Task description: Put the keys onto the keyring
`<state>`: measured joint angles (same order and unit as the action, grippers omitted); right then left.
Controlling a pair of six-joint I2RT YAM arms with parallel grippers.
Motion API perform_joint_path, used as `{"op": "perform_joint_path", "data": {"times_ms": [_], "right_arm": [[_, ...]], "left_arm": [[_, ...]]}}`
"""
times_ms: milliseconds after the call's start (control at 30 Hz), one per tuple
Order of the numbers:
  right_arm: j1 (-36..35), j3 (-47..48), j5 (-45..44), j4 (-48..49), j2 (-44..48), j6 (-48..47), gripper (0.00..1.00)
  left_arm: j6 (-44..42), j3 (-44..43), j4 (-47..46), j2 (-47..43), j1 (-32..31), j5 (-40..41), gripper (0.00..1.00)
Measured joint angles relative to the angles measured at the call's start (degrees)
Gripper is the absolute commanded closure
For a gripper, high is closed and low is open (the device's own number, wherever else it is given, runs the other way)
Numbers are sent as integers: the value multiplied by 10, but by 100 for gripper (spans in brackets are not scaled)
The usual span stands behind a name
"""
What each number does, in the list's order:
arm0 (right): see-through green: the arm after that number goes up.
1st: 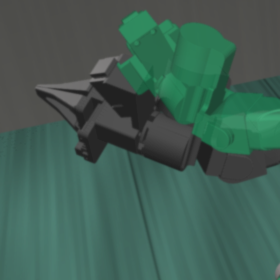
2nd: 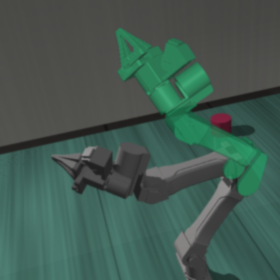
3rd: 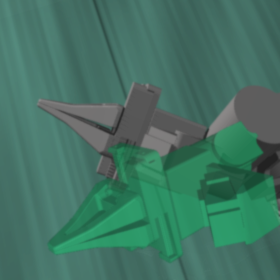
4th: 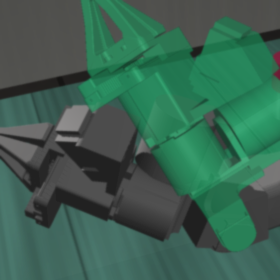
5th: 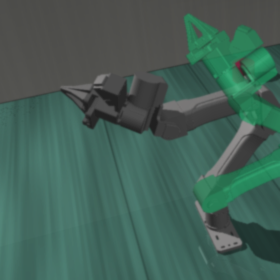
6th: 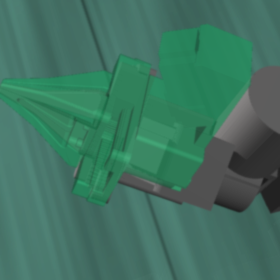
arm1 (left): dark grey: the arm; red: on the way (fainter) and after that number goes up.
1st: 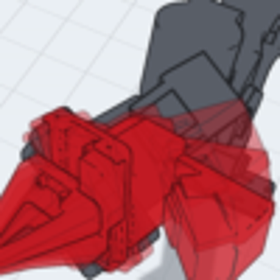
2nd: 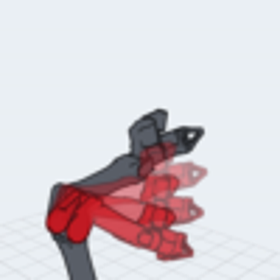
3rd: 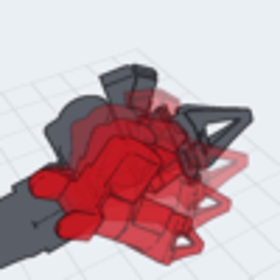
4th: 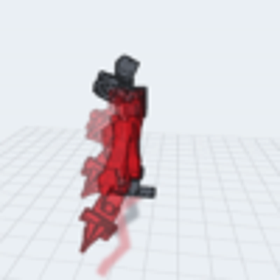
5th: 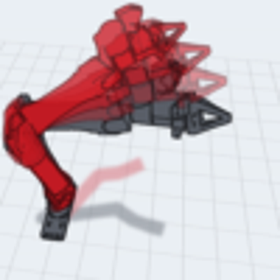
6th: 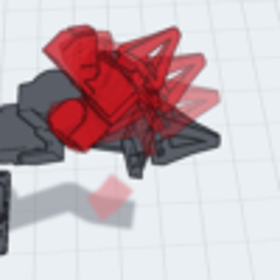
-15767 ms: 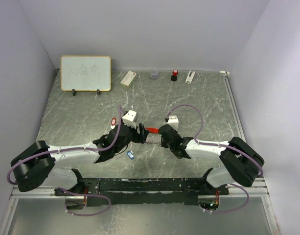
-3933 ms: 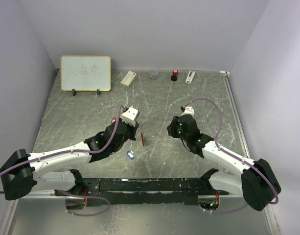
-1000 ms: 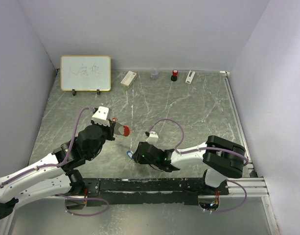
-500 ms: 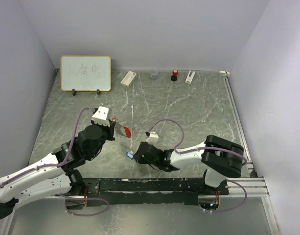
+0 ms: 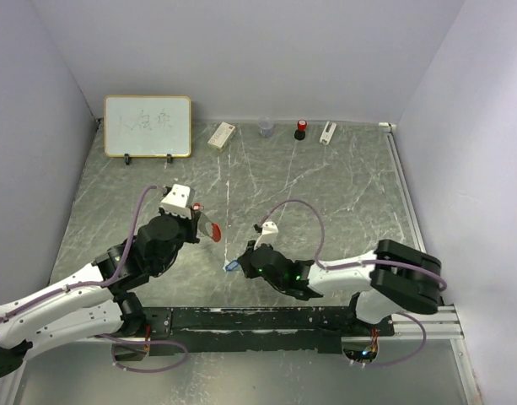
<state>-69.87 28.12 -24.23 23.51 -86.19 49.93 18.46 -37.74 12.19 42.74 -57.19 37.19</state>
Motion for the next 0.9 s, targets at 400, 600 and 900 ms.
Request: {"op": "perform_joint_path", "data": {"times_ms": [400,600,900], "right_arm": [[0,-27,-43,28,229,-251,100],[0,-27,-50,3,284,-307,100],[0,-27,-57,-40,347,-361,100]], "left_arm": [[-51,0,-30,5,1,-83,93],[-83,0,-38,3,1,-136,93],[-115,-13,-55,57,1,-226,93]]}}
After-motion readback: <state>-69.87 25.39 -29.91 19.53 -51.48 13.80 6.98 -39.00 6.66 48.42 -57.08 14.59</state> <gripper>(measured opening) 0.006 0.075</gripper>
